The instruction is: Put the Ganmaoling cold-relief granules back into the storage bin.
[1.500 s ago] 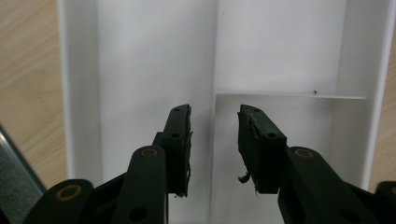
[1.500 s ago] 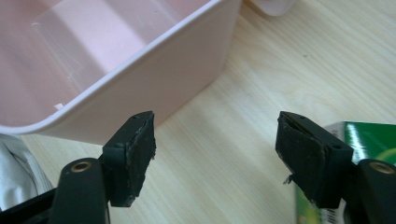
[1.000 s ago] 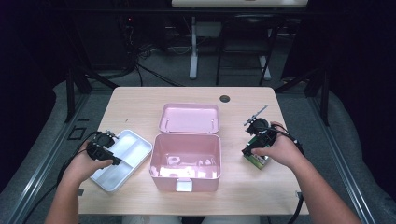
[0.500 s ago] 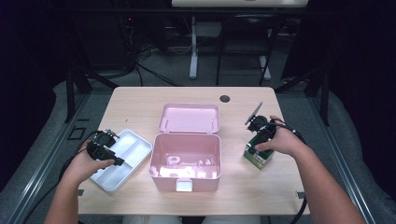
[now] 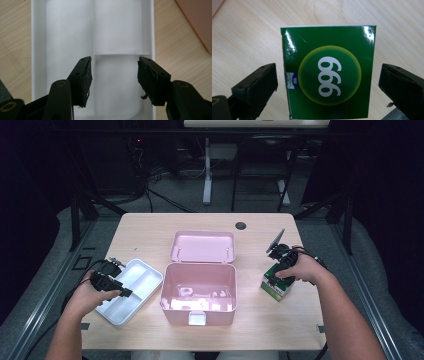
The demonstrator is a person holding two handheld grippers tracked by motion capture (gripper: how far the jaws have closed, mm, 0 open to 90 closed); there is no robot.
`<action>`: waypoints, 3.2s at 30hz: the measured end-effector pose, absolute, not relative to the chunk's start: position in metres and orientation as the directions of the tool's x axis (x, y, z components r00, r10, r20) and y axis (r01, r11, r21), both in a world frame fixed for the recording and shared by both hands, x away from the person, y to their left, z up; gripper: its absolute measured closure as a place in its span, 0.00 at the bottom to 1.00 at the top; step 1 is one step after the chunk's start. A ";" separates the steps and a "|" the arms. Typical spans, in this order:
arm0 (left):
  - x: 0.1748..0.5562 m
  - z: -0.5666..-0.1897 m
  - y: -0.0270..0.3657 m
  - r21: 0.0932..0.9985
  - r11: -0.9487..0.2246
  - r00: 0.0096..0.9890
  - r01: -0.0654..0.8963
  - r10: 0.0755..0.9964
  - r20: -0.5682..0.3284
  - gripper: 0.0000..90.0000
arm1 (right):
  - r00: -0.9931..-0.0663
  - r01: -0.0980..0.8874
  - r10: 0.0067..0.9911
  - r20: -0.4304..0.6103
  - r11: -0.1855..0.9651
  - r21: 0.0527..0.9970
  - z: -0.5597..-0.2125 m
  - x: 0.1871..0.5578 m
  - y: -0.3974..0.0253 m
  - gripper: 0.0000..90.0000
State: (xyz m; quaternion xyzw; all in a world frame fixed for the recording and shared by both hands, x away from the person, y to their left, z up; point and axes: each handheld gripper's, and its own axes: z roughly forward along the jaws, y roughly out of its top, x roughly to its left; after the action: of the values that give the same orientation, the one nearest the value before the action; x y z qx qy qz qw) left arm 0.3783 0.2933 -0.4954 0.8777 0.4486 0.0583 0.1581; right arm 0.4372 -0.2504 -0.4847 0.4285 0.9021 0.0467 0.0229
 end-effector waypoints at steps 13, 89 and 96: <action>0.377 -0.492 0.298 0.348 -0.531 0.579 0.773 0.814 -0.045 0.50 | -0.595 0.802 0.802 0.050 0.590 0.092 -0.492 0.440 -0.257 0.13; 0.376 -0.491 0.296 0.357 -0.543 0.599 0.760 0.798 -0.062 0.50 | -0.935 0.344 0.351 -0.045 0.932 0.117 -0.356 0.403 -0.173 0.19; 0.375 -0.490 0.296 0.358 -0.540 0.597 0.762 0.800 -0.065 0.50 | -0.950 0.300 0.308 -0.054 0.945 0.127 -0.341 0.399 -0.156 0.19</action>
State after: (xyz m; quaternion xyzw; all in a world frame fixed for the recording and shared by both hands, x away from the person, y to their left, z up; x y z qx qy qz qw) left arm 0.3755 0.2963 -0.4901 0.8758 0.4458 0.0532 0.1772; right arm 0.3989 -0.1560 -0.3409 0.1542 0.9856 0.0589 0.0367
